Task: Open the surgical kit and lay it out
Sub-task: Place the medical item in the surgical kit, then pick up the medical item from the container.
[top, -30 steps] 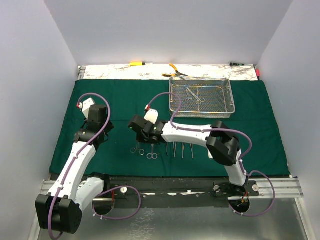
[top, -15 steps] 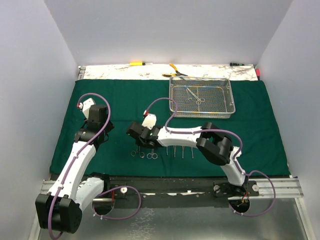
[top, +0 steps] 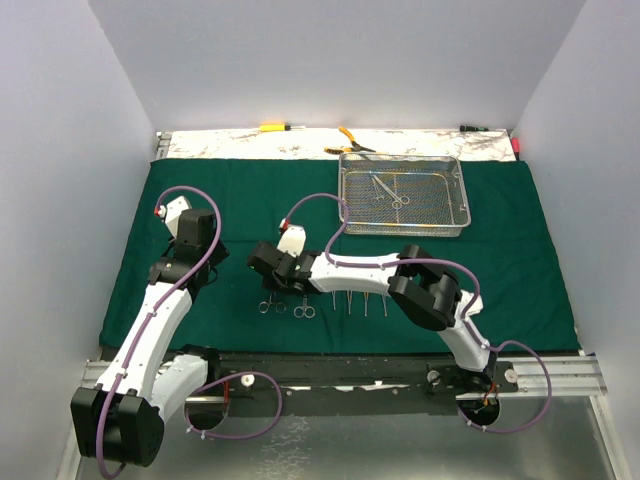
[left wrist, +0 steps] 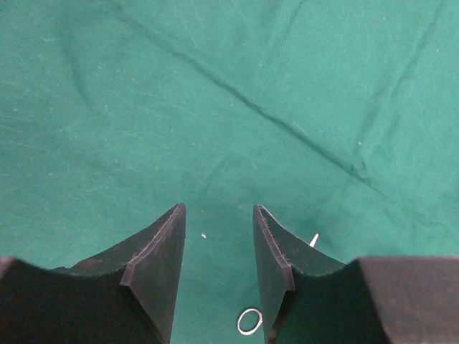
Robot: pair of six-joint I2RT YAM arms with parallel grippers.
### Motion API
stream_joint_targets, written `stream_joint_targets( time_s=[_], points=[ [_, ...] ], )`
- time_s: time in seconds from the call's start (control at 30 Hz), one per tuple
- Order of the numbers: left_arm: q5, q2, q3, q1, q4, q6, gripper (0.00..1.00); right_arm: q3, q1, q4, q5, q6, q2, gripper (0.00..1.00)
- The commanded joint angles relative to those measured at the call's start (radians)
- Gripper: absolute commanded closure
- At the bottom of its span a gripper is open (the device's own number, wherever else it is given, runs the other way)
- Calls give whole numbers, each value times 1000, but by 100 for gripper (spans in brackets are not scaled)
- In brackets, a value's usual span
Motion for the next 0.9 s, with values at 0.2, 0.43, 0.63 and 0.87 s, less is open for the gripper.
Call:
stream_joint_targets(
  time_s=[0.2, 0.43, 0.63, 0.87],
  points=[
    [37, 9, -7, 7, -9, 3, 55, -18, -9, -120, 154, -169, -226, 54],
    [53, 3, -6, 7, -3, 12, 55, -24, -178, -151, 177, -496, -390, 53],
    [61, -20, -13, 7, 9, 15, 55, -75, -415, -118, 87, -776, -460, 51],
    [77, -41, -15, 7, 17, 26, 54, 36, -676, -158, -127, -957, -316, 51]
  ],
)
